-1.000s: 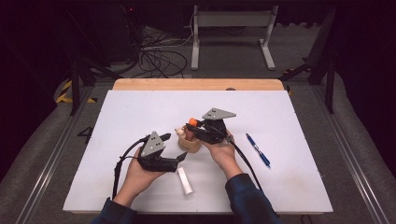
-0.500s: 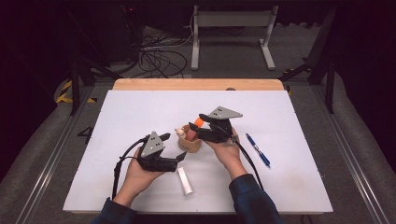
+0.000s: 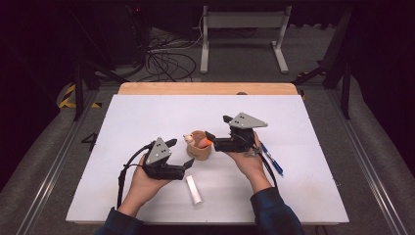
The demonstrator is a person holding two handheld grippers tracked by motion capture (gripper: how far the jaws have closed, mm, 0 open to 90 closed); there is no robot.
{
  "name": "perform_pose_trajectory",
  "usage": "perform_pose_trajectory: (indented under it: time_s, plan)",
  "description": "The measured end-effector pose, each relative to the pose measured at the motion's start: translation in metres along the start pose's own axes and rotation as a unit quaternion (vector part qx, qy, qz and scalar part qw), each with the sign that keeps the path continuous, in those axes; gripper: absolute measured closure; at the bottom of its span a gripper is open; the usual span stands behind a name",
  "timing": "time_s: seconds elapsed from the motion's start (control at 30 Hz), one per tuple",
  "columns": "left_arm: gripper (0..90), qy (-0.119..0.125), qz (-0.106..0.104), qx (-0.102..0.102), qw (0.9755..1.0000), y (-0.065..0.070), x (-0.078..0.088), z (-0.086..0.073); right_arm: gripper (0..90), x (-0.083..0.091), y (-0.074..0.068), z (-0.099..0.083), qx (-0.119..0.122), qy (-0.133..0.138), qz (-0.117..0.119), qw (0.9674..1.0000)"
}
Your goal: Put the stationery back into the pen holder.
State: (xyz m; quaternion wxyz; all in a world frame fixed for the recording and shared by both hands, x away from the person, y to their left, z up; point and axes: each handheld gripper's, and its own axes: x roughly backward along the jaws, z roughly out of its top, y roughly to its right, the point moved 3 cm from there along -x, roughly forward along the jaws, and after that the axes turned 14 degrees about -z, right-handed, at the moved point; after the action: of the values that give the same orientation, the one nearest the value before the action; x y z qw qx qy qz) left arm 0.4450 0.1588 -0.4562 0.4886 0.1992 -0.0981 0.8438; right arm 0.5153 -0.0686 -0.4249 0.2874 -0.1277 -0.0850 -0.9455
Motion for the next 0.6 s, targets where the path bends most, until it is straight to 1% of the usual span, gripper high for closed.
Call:
perform_pose_trajectory:
  time_s: [0.07,0.1,0.17,0.27,0.33,0.43,0.57,0.6]
  plan:
    - [12.0,0.002,0.003,-0.001,1.0,0.0,0.001,0.0,10.9,0.003,0.001,0.0,0.001,0.0,0.0,1.0]
    - [11.6,0.002,0.002,-0.001,1.0,0.0,0.001,0.001,9.1,0.005,0.003,0.0,0.003,0.0,-0.004,1.0]
    - [11.1,0.002,0.004,-0.002,1.0,-0.001,0.002,0.001,5.9,0.008,0.005,0.0,0.006,-0.002,-0.002,1.0]
    - [10.4,0.002,0.006,-0.001,1.0,-0.002,0.002,0.0,1.0,0.013,0.008,-0.002,0.007,-0.005,0.007,0.9999]
    - [10.1,0.004,0.007,0.0,1.0,-0.002,0.003,0.0,0.3,0.017,0.009,-0.003,0.013,-0.005,0.007,0.9999]
    - [10.1,0.009,0.01,0.003,0.9999,-0.002,0.004,0.0,0.0,0.024,0.012,-0.006,0.012,-0.005,0.009,0.9999]
    - [9.9,0.007,0.014,-0.001,0.9999,-0.004,0.006,0.001,0.0,0.034,0.019,-0.011,0.012,-0.006,0.001,0.9999]
    - [9.8,0.007,0.014,-0.002,0.9999,-0.004,0.007,0.001,0.0,0.037,0.021,-0.012,0.013,-0.006,-0.005,0.9999]
